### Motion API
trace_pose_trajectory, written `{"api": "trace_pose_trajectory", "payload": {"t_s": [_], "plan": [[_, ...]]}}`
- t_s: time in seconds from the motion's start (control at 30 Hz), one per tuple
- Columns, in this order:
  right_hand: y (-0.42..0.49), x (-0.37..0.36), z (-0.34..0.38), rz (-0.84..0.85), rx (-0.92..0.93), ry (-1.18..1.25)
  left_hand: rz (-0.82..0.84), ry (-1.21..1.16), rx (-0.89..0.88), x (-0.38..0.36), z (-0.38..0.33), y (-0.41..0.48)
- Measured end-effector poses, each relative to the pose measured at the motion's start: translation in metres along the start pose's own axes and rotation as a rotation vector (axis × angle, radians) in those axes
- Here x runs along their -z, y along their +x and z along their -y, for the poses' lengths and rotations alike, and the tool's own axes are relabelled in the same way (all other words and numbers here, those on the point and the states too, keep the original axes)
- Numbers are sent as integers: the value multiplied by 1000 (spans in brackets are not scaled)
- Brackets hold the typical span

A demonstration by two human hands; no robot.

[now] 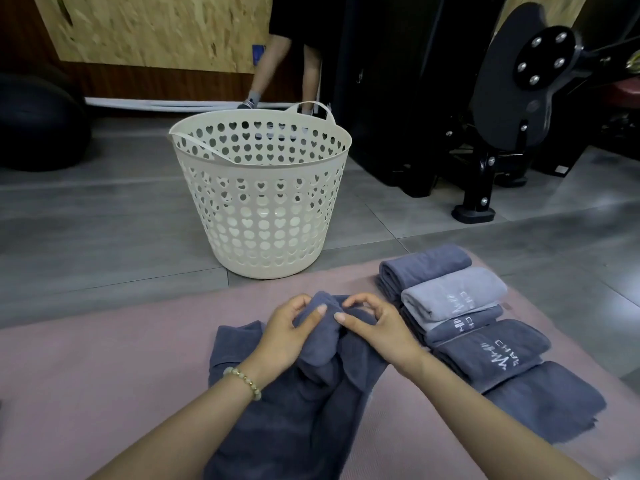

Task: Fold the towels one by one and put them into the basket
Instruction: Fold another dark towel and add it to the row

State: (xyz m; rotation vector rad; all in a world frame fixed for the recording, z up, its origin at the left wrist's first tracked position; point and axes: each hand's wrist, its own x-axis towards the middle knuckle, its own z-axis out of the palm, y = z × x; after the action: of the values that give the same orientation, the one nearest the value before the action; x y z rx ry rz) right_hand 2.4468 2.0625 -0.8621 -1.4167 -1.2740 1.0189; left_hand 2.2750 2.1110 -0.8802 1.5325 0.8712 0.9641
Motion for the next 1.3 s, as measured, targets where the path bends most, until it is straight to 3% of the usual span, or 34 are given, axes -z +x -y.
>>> {"api": "trace_pose_trajectory", "payload": {"t_s": [0.1,0.2,0.33,0.43,0.53,0.67,0.77,0.9,1.0,1.17,1.3], "plan": [[2,33,5,70,-60,-263,-262,-4,-39,38,-24,17],[2,63,24,95,44,-409,-477,70,-89,103,-53,31],[15,66,77,164,155,-384,-528,314,-155,172,-92,40],[37,63,109,249,69,-526,-601,222,-176,194,-128,43],[59,68,138,233,6,-633,-682,159,-212,206,-151,40],[69,68,167,341,-61,-476,-843,116,-194,222,-162,32],[69,63,172,421,-128,-195,-909,152,-167,236,-165,26],[72,51,167,274,-129,190,-973,150,-137,251,-160,16],[69,40,171,204,-91,228,-857,262,-102,250,-160,6],[52,23,196,379,-26,208,-120,-9,56,209,-202,-24],[47,22,213,296,108,492,-73,-316,44,200,-225,-33]]}}
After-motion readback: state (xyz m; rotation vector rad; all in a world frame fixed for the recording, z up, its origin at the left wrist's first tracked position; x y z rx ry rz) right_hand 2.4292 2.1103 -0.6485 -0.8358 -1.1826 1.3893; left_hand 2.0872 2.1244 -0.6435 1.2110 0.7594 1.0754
